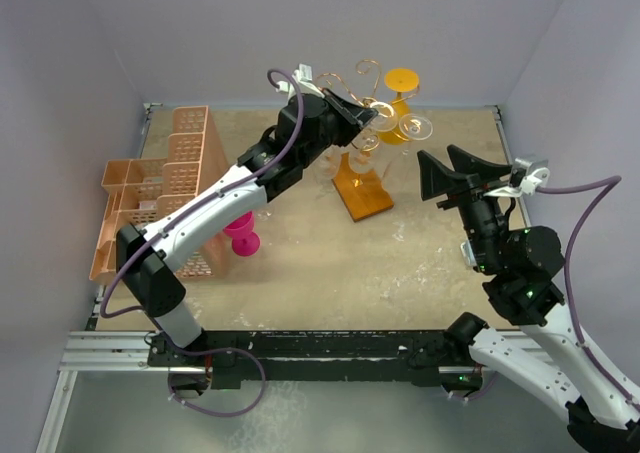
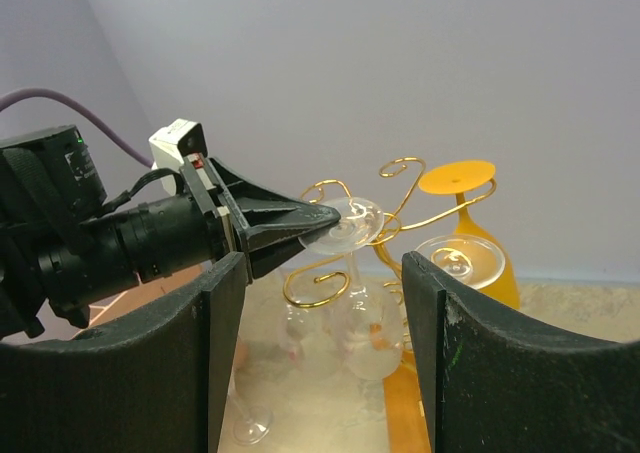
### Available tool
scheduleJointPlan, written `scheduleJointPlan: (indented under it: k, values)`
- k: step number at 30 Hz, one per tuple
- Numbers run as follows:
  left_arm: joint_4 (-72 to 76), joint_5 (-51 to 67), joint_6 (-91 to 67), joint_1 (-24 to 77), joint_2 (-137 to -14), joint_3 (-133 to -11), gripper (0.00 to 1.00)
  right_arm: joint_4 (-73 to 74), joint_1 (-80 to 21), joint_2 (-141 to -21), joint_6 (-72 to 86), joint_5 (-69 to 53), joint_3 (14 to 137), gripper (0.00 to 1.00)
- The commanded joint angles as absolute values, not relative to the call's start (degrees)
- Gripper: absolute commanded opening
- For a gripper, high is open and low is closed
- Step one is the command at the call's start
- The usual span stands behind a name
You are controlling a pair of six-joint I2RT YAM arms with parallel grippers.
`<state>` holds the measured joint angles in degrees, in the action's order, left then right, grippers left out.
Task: Place the wine glass upside down on the wine glass rack
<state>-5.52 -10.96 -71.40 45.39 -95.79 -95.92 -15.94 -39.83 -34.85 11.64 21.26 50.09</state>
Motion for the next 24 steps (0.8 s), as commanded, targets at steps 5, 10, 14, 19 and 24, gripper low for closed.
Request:
scheduleJointPlan:
  k: [5,10,14,19,24]
  values:
    - [-2.15,-13.25,-72.17,44.92,-92.40,-95.38,0.00,-19.34,-39.97,-34.07,12.65,20.22,49.57,0.65]
    - [-2.27,-13.53,-72.38,44.56,-89.60,-92.55,0.00,-19.08,-39.97,-33.71,13.20,19.75,49.12,0.65]
    - [-2.26,-13.37,-72.87,44.56,-87.74,-90.74,0.00,-19.33,-39.92,-33.51,13.59,19.26,48.70,0.65]
    - [-1.71,-12.67,-73.43,44.55,-86.11,-89.23,0.00,-19.45,-39.96,-33.57,13.76,18.98,48.85,0.65]
    - [-1.75,-11.71,-73.94,44.52,-85.16,-87.99,0.00,-19.42,-39.91,-33.49,13.87,18.85,48.87,0.65]
